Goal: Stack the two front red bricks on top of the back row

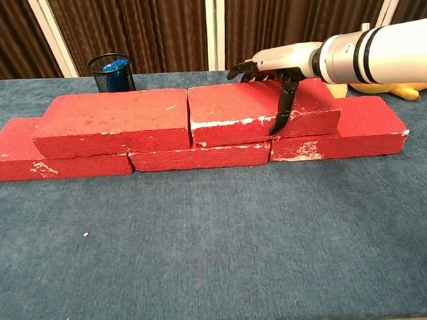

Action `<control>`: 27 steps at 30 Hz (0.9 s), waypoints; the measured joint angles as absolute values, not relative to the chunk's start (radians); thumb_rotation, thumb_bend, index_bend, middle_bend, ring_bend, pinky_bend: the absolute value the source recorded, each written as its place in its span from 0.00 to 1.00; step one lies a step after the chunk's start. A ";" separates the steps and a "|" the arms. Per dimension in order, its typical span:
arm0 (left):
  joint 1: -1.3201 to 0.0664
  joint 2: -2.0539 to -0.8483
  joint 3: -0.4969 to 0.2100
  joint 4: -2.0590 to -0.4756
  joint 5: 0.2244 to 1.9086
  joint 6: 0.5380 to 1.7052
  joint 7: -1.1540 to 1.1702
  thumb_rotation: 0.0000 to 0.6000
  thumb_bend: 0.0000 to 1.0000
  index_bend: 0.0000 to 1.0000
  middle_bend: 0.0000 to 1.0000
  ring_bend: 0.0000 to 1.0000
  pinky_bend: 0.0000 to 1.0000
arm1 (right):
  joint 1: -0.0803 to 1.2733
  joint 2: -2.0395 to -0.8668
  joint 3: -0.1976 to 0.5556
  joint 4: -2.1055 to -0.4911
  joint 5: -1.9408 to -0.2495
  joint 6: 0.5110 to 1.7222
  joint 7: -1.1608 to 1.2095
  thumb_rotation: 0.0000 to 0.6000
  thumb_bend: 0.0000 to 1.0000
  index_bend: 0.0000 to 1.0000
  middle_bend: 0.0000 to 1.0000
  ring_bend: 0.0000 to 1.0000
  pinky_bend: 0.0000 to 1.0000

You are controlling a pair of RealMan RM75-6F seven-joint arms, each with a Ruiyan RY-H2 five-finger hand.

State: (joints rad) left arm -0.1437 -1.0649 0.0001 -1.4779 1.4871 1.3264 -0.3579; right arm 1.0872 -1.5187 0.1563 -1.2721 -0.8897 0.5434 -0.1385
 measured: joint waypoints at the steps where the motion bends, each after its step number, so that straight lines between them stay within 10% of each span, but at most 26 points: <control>1: -0.144 -1.065 0.000 -1.478 1.487 1.326 -0.359 1.00 0.03 0.01 0.00 0.00 0.00 | 1.088 -1.518 0.156 -1.273 -0.888 0.544 -0.140 1.00 0.00 0.00 0.14 0.15 0.17; 27: -0.144 -1.067 0.006 -1.467 1.489 1.318 -0.377 1.00 0.03 0.01 0.00 0.00 0.00 | 1.101 -1.520 0.147 -1.280 -0.871 0.524 -0.136 1.00 0.00 0.00 0.01 0.00 0.09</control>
